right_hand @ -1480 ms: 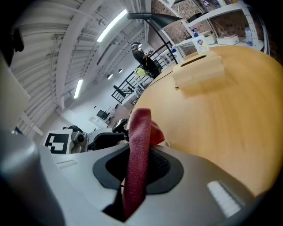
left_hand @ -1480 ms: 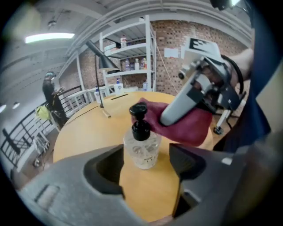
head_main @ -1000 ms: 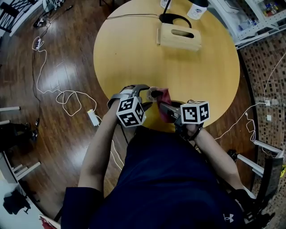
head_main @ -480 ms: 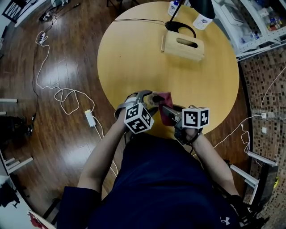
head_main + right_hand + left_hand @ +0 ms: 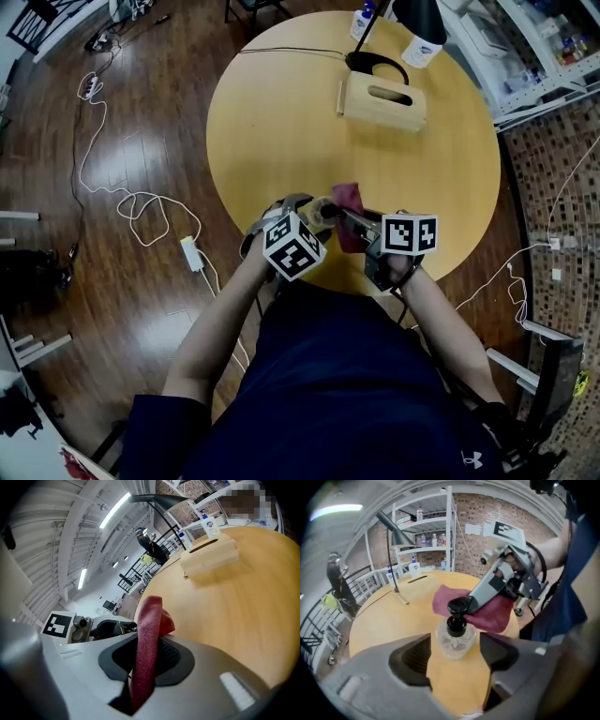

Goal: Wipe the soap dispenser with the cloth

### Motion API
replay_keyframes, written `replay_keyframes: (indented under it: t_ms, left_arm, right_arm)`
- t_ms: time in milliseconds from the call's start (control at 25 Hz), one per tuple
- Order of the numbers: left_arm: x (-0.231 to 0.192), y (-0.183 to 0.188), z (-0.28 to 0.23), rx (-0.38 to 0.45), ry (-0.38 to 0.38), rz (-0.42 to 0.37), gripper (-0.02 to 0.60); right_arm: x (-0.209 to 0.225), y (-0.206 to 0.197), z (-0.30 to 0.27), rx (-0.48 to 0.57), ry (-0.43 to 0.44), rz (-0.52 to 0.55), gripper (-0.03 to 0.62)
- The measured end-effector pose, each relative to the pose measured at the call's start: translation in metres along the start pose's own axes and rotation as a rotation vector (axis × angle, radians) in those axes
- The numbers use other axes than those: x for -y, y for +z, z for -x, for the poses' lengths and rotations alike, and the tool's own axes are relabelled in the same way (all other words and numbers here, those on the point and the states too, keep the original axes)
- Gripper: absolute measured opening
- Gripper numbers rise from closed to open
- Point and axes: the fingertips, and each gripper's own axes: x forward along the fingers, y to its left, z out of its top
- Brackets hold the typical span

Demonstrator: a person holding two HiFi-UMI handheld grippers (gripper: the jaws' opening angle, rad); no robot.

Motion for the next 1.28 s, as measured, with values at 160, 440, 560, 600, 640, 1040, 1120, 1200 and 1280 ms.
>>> replay_keyframes:
  t_ms: [160, 440, 560, 600, 640, 1040, 1120, 1200, 1280]
  left_arm:
    - [-0.001, 0.002, -0.009, -0.001, 0.0, -0.006, 0.298]
    - [0.008, 0.002, -0.008, -0.042, -0.195, -0.351, 0.293]
    - [0.003, 0.001, -0.005, -0.078, -0.125, -0.306, 0.336]
    - [0.002, -0.002, -0.003, -0.078, -0.083, -0.234, 0.337]
    - [0.002, -0.005, -0.001, -0.073, -0.04, -0.144, 0.337]
    - [0.006, -0.007, -0.012, 0.001, 0.017, -0.103, 0.275]
    - [0.006, -0.008, -0.012, -0.02, -0.064, -0.237, 0.272]
    - [0.005, -0.011, -0.011, -0.036, -0.127, -0.339, 0.273]
    - [0.003, -0.012, -0.01, -0.042, -0.148, -0.374, 0.276]
  right_arm:
    - [-0.008, -0.022, 0.005, -0.028, 0.022, -0.017, 0.075]
    - [-0.006, -0.026, 0.012, -0.046, 0.014, 0.011, 0.075]
    - [0.002, -0.005, 0.006, -0.016, -0.002, 0.007, 0.075]
    - [0.003, 0.0, 0.003, -0.01, -0.004, 0.009, 0.075]
    - [0.002, 0.002, 0.002, -0.007, -0.004, 0.011, 0.075]
    - [-0.004, -0.026, 0.013, -0.044, 0.025, -0.032, 0.075]
    - [0.001, -0.015, 0.011, -0.042, 0.01, -0.01, 0.075]
    - [0.004, -0.005, 0.006, -0.034, -0.001, -0.001, 0.075]
    - [0.004, 0.0, 0.002, -0.031, -0.003, -0.003, 0.075]
